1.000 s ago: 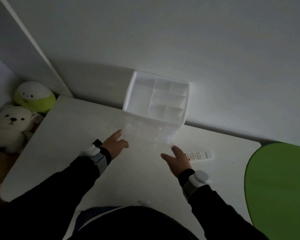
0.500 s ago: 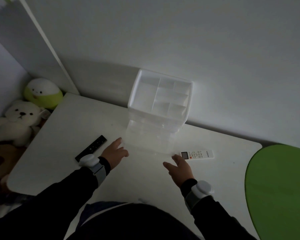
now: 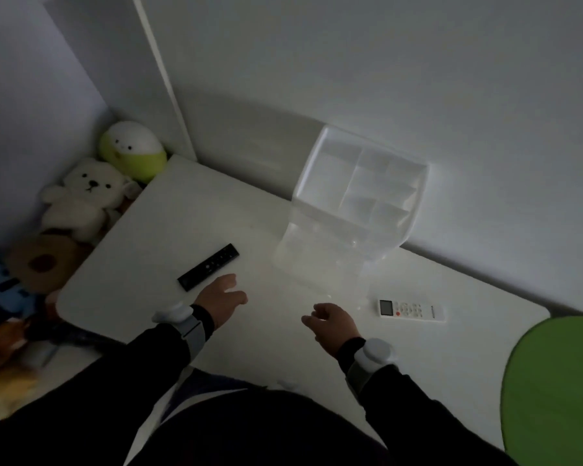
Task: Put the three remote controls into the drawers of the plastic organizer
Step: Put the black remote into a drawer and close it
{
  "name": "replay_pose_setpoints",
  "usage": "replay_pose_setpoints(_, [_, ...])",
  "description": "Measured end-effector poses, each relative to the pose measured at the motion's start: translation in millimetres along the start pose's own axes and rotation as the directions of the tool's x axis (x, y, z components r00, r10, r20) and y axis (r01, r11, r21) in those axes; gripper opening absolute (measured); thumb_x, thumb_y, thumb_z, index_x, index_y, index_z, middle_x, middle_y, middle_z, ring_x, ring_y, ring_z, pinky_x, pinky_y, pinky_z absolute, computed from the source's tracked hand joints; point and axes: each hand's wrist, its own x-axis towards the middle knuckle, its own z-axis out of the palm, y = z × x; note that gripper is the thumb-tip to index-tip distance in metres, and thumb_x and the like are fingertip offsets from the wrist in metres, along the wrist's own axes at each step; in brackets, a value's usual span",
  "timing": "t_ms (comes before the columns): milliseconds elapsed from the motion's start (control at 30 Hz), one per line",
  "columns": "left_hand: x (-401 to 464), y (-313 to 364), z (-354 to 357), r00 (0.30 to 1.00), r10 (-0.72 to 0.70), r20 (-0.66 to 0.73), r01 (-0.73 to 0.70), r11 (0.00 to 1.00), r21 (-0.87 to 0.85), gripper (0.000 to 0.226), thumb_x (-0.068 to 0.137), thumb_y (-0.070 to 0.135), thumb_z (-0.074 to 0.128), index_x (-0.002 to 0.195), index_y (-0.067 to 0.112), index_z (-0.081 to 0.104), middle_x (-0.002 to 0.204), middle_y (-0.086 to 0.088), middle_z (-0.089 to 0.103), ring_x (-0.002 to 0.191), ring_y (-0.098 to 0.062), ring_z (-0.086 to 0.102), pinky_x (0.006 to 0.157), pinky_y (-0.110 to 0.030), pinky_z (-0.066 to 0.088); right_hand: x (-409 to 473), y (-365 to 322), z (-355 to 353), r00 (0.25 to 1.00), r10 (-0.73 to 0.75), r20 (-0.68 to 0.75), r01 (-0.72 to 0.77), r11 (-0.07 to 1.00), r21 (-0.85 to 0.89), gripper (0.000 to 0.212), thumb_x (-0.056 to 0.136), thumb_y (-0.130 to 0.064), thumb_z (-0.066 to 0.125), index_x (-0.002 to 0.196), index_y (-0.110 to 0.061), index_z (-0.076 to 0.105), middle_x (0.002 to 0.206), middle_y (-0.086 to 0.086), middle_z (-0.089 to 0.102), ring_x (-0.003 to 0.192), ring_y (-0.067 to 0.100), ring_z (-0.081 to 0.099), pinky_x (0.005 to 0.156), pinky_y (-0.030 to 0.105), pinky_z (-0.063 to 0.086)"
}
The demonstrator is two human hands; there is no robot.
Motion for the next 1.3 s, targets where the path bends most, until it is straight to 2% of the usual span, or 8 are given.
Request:
replay_pose_setpoints(200, [-0.7, -30.3, -40.4, 0.989, -0.11, -0.097, 0.11, 0.994, -0.009, 0.061, 0.082, 0.019, 0.062, 0.138, 0.009, 0.041, 0.146, -0.011, 0.044, 0.133, -0.024, 0.043, 0.101, -0.024, 0.031, 11.1, -70.0, 41.5, 0.985, -0.11, 0.135, 0.138, 0.966, -0.22, 0.055, 0.084, -0.04, 0.069, 0.13, -0.014, 0.058, 0.128, 0.005, 0.066, 0.117, 0.024, 0.062, 0.101, 0.032, 0.047])
replay_pose_setpoints(467, [15.6, -44.7, -79.0, 0.956, -0.185, -0.226, 0.169, 0.982, -0.09, 0.09, 0.059, 0.04, 0.058, 0.141, 0.01, 0.039, 0.149, -0.011, 0.04, 0.136, -0.028, 0.039, 0.109, -0.031, 0.032, 49.8, -158.2, 100.9, 0.955, -0.182, 0.234, 0.274, 0.845, -0.459, 0.073, 0.091, -0.04, 0.061, 0.149, -0.007, 0.033, 0.154, 0.015, 0.036, 0.14, 0.028, 0.039, 0.111, 0.028, 0.031])
replay_pose_setpoints(633, [43.0, -46.9, -90.3, 0.961, -0.172, -0.218, 0.15, 0.982, -0.113, 0.066, 0.057, 0.034, 0.061, 0.117, 0.007, 0.059, 0.109, -0.015, 0.064, 0.105, -0.031, 0.062, 0.081, -0.031, 0.043, 80.1, -190.5, 123.2, 0.963, -0.207, 0.173, 0.265, 0.838, -0.477, 0.045, 0.08, -0.033, 0.067, 0.115, -0.006, 0.06, 0.123, 0.018, 0.06, 0.11, 0.035, 0.061, 0.089, 0.036, 0.05])
replay_pose_setpoints(767, [50.4, -44.0, -90.8, 0.965, -0.179, -0.192, 0.166, 0.983, -0.082, 0.063, 0.054, 0.035, 0.057, 0.109, 0.004, 0.058, 0.09, -0.013, 0.06, 0.088, -0.029, 0.061, 0.065, -0.029, 0.039, 90.9, -198.0, 130.8, 0.961, -0.176, 0.215, 0.264, 0.82, -0.507, 0.044, 0.081, -0.032, 0.065, 0.115, -0.006, 0.056, 0.12, 0.018, 0.062, 0.105, 0.037, 0.062, 0.086, 0.038, 0.051])
replay_pose_setpoints(933, [55.5, -40.7, -92.4, 0.96, -0.2, -0.194, 0.162, 0.967, -0.195, 0.106, 0.045, 0.043, 0.061, 0.14, 0.002, 0.036, 0.138, -0.017, 0.05, 0.127, -0.032, 0.049, 0.105, -0.037, 0.039, 84.5, -197.0, 125.1, 0.977, -0.133, 0.166, 0.199, 0.844, -0.497, 0.051, 0.091, -0.027, 0.058, 0.134, -0.002, 0.045, 0.135, 0.02, 0.054, 0.123, 0.035, 0.054, 0.096, 0.033, 0.044])
replay_pose_setpoints(1033, [69.5, -51.5, -96.3, 0.955, -0.214, -0.206, 0.16, 0.954, -0.252, 0.115, 0.035, 0.046, 0.061, 0.136, -0.004, 0.035, 0.139, -0.029, 0.046, 0.125, -0.042, 0.048, 0.105, -0.05, 0.041, 77.4, -195.3, 115.5, 0.978, -0.156, 0.136, 0.204, 0.846, -0.492, 0.046, 0.094, -0.021, 0.052, 0.134, -0.002, 0.046, 0.137, 0.019, 0.053, 0.126, 0.033, 0.051, 0.099, 0.031, 0.041])
replay_pose_setpoints(1200, [40.9, -10.0, -105.6, 0.947, -0.117, -0.3, 0.065, 0.982, -0.178, 0.096, 0.051, 0.042, 0.062, 0.136, 0.003, 0.043, 0.136, -0.017, 0.052, 0.124, -0.034, 0.051, 0.108, -0.043, 0.039, 62.1, -200.2, 86.7, 0.971, -0.231, 0.06, 0.234, 0.877, -0.42, 0.038, 0.091, -0.019, 0.053, 0.128, -0.011, 0.06, 0.132, 0.008, 0.063, 0.121, 0.026, 0.058, 0.099, 0.027, 0.042])
replay_pose_setpoints(1300, [31.9, 14.4, -108.7, 0.929, -0.018, -0.369, -0.038, 0.989, -0.143, 0.067, 0.075, 0.026, 0.062, 0.136, 0.004, 0.045, 0.138, -0.015, 0.05, 0.126, -0.031, 0.048, 0.109, -0.036, 0.035, 52.0, -200.1, 66.9, 0.962, -0.271, -0.037, 0.254, 0.936, -0.243, 0.028, 0.083, -0.022, 0.06, 0.11, -0.02, 0.069, 0.106, 0.003, 0.075, 0.101, 0.022, 0.069, 0.092, 0.03, 0.053])
